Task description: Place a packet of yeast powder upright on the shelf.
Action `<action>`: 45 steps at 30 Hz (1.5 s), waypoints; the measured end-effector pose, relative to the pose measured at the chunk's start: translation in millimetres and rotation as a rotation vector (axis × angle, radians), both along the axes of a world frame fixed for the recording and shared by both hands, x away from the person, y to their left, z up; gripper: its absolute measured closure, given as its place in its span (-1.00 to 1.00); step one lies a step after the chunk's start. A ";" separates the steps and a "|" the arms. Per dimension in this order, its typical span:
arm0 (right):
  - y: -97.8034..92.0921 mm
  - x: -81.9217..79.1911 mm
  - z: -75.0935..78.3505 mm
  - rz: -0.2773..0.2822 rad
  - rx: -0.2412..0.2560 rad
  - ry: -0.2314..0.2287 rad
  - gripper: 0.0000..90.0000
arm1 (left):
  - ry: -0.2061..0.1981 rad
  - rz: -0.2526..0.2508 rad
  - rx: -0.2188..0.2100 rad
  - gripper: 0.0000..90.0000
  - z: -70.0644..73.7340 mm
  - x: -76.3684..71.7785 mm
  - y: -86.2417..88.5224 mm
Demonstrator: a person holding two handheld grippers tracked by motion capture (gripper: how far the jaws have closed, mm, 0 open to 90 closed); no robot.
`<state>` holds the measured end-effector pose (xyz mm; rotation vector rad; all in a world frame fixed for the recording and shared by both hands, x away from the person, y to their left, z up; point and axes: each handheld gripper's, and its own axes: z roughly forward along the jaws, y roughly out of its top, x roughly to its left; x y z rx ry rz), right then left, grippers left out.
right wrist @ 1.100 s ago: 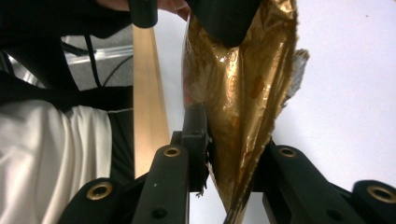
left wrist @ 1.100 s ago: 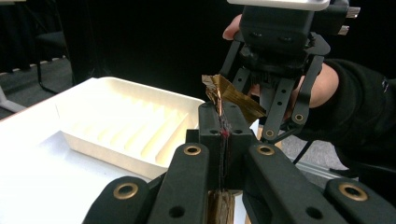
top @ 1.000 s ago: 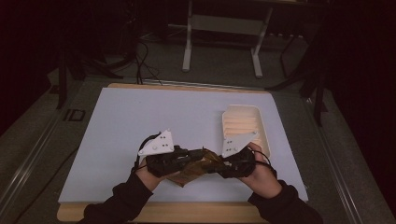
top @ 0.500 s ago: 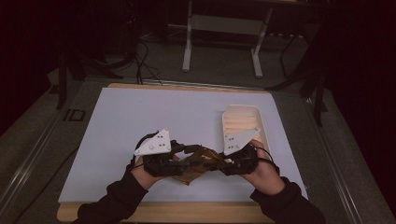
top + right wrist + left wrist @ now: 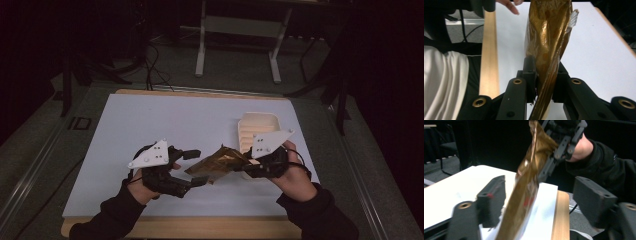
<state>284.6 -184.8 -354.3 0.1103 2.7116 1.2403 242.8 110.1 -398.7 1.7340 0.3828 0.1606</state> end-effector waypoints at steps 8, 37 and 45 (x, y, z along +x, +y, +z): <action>-16.8 11.0 21.0 -0.045 0.027 -0.066 0.74 | -0.009 0.119 0.057 -0.97 -11.0 -0.7 10.5; -85.3 88.6 36.2 -0.309 -0.099 -0.165 0.75 | 0.138 0.204 0.008 -0.97 -64.1 0.5 42.8; -85.4 106.6 24.4 -0.290 -0.178 -0.151 0.76 | 0.154 0.197 0.011 -0.97 -66.8 2.1 42.3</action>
